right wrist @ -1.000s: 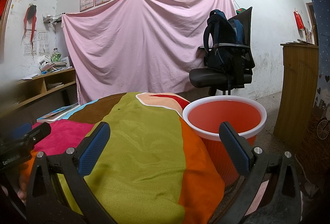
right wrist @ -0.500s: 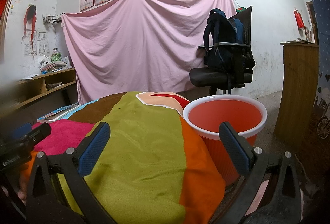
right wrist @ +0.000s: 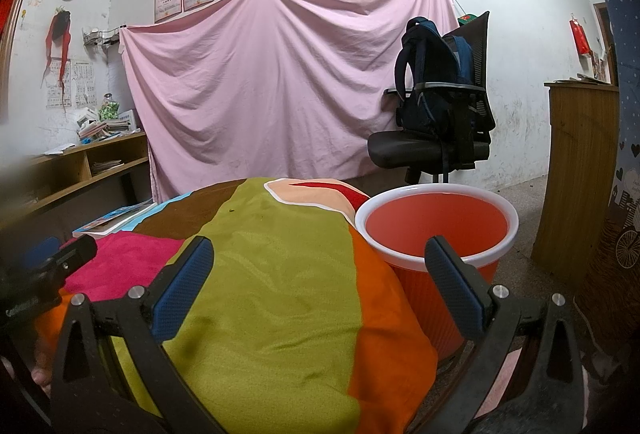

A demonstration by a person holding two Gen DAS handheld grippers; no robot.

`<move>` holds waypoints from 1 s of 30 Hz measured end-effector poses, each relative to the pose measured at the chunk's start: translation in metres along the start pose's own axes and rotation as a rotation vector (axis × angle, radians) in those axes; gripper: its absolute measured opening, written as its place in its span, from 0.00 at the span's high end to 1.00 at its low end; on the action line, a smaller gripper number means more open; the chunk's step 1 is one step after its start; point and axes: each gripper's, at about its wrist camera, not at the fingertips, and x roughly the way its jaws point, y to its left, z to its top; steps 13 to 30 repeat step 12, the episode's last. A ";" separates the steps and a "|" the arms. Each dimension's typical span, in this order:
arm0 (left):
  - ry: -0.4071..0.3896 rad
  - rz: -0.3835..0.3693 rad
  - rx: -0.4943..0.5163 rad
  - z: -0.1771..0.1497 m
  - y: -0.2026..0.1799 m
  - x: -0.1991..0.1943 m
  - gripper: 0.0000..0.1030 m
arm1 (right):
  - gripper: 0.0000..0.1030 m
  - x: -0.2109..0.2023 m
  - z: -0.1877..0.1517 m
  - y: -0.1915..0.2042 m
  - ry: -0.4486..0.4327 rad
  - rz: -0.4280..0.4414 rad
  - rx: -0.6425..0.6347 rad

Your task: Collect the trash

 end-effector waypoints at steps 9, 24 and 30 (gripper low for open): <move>-0.007 -0.005 0.014 -0.005 0.002 -0.002 0.02 | 0.00 0.000 0.000 0.001 0.001 0.000 0.001; -0.007 -0.005 0.014 -0.005 0.000 -0.002 0.02 | 0.00 0.000 -0.001 0.002 0.001 0.000 0.001; -0.007 -0.005 0.014 -0.005 0.000 -0.002 0.02 | 0.00 0.000 -0.001 0.002 0.001 0.000 0.001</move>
